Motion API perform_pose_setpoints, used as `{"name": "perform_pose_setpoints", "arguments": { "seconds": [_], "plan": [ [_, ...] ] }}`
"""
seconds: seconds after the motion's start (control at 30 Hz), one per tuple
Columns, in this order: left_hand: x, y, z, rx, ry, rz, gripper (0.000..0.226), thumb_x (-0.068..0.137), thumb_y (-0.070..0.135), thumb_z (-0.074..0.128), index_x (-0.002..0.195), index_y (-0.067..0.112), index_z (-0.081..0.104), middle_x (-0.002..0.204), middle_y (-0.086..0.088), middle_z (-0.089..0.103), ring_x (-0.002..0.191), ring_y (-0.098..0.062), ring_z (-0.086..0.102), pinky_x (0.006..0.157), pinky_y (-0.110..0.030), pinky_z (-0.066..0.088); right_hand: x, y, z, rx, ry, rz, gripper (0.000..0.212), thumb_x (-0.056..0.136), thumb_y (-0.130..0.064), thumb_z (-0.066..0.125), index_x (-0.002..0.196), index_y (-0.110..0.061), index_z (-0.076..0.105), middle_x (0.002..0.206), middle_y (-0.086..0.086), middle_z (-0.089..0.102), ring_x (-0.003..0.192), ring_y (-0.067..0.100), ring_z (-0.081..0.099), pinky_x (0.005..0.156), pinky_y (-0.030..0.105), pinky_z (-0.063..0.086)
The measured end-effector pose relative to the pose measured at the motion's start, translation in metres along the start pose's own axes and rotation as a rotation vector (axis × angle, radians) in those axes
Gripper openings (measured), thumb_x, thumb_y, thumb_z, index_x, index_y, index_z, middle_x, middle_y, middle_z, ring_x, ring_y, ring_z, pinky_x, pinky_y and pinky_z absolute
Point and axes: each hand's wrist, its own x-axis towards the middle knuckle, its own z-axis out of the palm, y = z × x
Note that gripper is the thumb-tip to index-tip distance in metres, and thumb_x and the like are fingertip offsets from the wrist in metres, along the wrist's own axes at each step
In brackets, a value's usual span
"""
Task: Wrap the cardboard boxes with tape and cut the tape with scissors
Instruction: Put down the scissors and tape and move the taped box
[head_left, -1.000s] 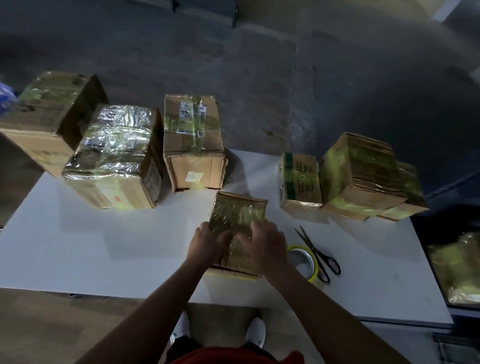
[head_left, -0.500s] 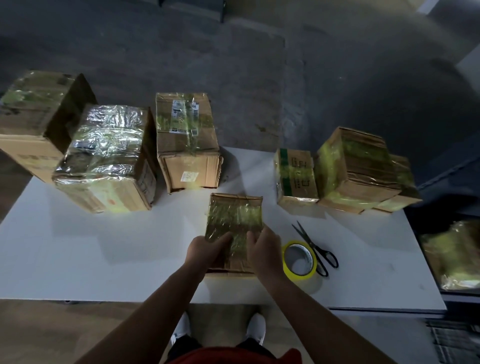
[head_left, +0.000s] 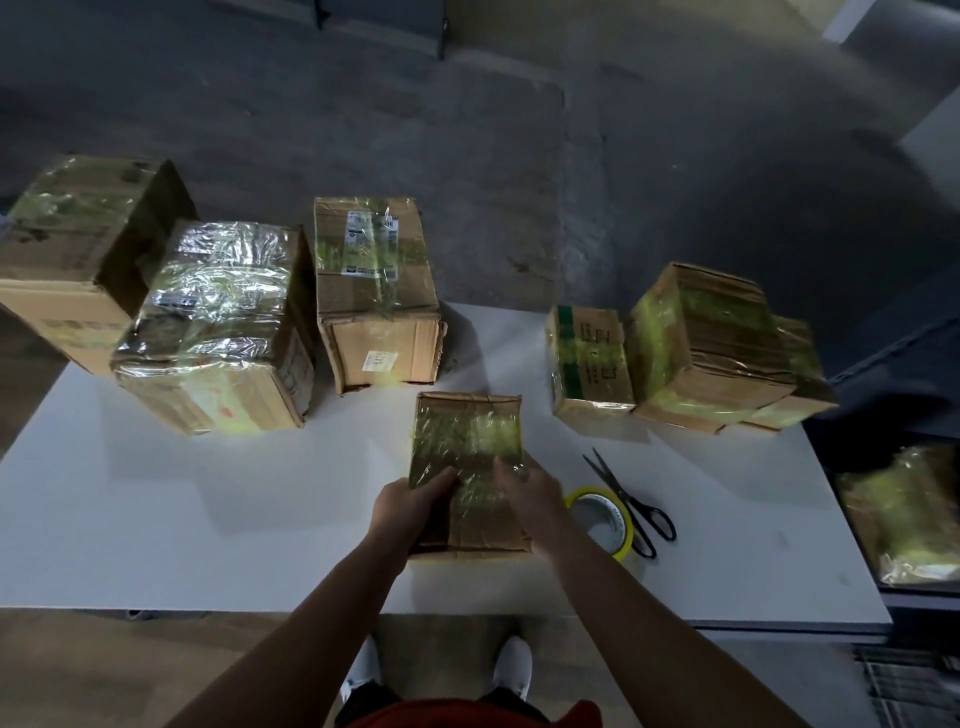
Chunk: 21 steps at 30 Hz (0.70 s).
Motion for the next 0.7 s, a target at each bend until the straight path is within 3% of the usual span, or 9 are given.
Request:
{"name": "perform_pose_setpoints", "arguments": {
  "seconds": [0.1, 0.17, 0.23, 0.3, 0.4, 0.47, 0.53, 0.57, 0.7],
  "plan": [
    [-0.002, 0.000, -0.006, -0.110, -0.023, -0.037, 0.042, 0.071, 0.046, 0.080, 0.088, 0.009, 0.070, 0.081, -0.011, 0.071, 0.067, -0.025, 0.069, 0.049, -0.028, 0.052, 0.002, -0.006, -0.012, 0.205, -0.105, 0.050, 0.055, 0.098, -0.053, 0.039, 0.113, -0.008, 0.067, 0.113, 0.014, 0.067, 0.112, 0.032, 0.059, 0.098, 0.041, 0.046],
    [-0.001, 0.000, -0.008, -0.136, -0.045, -0.053, 0.045, 0.074, 0.051, 0.076, 0.091, 0.010, 0.069, 0.087, -0.009, 0.070, 0.078, -0.025, 0.068, 0.060, -0.029, 0.054, 0.006, -0.010, -0.018, 0.267, -0.190, 0.102, 0.065, 0.097, -0.059, 0.031, 0.122, -0.008, 0.063, 0.124, 0.012, 0.063, 0.119, 0.030, 0.056, 0.102, 0.039, 0.043],
    [-0.002, 0.001, -0.006, -0.166, -0.045, -0.044, 0.047, 0.074, 0.053, 0.075, 0.095, 0.011, 0.069, 0.093, -0.010, 0.071, 0.086, -0.027, 0.068, 0.068, -0.031, 0.055, 0.010, -0.014, -0.019, 0.265, -0.241, 0.106, 0.067, 0.097, -0.060, 0.030, 0.140, -0.013, 0.049, 0.143, 0.006, 0.049, 0.133, 0.025, 0.044, 0.111, 0.035, 0.032],
    [-0.004, 0.003, -0.005, -0.167, -0.060, -0.012, 0.046, 0.073, 0.052, 0.075, 0.094, 0.010, 0.071, 0.091, -0.011, 0.073, 0.081, -0.026, 0.070, 0.062, -0.029, 0.056, 0.014, -0.014, -0.019, 0.320, -0.284, 0.128, 0.065, 0.097, -0.061, 0.032, 0.141, -0.016, 0.048, 0.145, 0.007, 0.048, 0.131, 0.024, 0.046, 0.112, 0.040, 0.034],
    [-0.008, 0.006, -0.005, -0.151, -0.113, 0.060, 0.051, 0.072, 0.053, 0.073, 0.096, 0.009, 0.073, 0.077, -0.004, 0.074, 0.065, -0.016, 0.071, 0.051, -0.022, 0.052, 0.016, -0.011, -0.021, 0.495, -0.306, 0.193, 0.051, 0.094, -0.058, 0.043, 0.105, -0.018, 0.071, 0.112, 0.008, 0.071, 0.098, 0.021, 0.069, 0.081, 0.036, 0.056],
    [-0.010, 0.008, -0.006, -0.133, -0.175, 0.116, 0.052, 0.078, 0.055, 0.065, 0.103, 0.010, 0.072, 0.074, 0.001, 0.074, 0.064, -0.011, 0.070, 0.053, -0.021, 0.052, 0.017, -0.007, -0.021, 0.577, -0.303, 0.197, 0.047, 0.091, -0.057, 0.051, 0.091, -0.018, 0.077, 0.100, 0.006, 0.075, 0.087, 0.020, 0.072, 0.065, 0.031, 0.058],
    [-0.010, 0.011, -0.009, -0.261, -0.306, 0.132, 0.050, 0.088, 0.051, 0.056, 0.117, 0.011, 0.066, 0.101, -0.010, 0.074, 0.092, -0.024, 0.071, 0.079, -0.037, 0.057, 0.016, -0.007, -0.019, 0.628, -0.311, 0.183, 0.048, 0.086, -0.058, 0.057, 0.095, -0.016, 0.078, 0.101, 0.008, 0.074, 0.091, 0.023, 0.072, 0.070, 0.035, 0.058],
    [-0.012, 0.012, -0.013, -0.325, -0.369, 0.140, 0.048, 0.092, 0.048, 0.052, 0.122, 0.012, 0.063, 0.114, -0.016, 0.069, 0.105, -0.032, 0.066, 0.092, -0.048, 0.052, 0.016, -0.008, -0.019, 0.653, -0.312, 0.184, 0.049, 0.084, -0.058, 0.059, 0.096, -0.015, 0.078, 0.103, 0.010, 0.074, 0.094, 0.025, 0.071, 0.076, 0.038, 0.057],
    [-0.005, 0.017, -0.019, -0.292, -0.523, 0.196, 0.057, 0.090, 0.050, 0.052, 0.132, 0.011, 0.055, 0.129, -0.018, 0.061, 0.121, -0.036, 0.057, 0.107, -0.056, 0.038, 0.023, -0.010, -0.026, 0.672, -0.271, 0.189, 0.050, 0.087, -0.057, 0.056, 0.097, -0.013, 0.078, 0.108, 0.014, 0.072, 0.103, 0.030, 0.068, 0.094, 0.048, 0.051]
  ]
}}
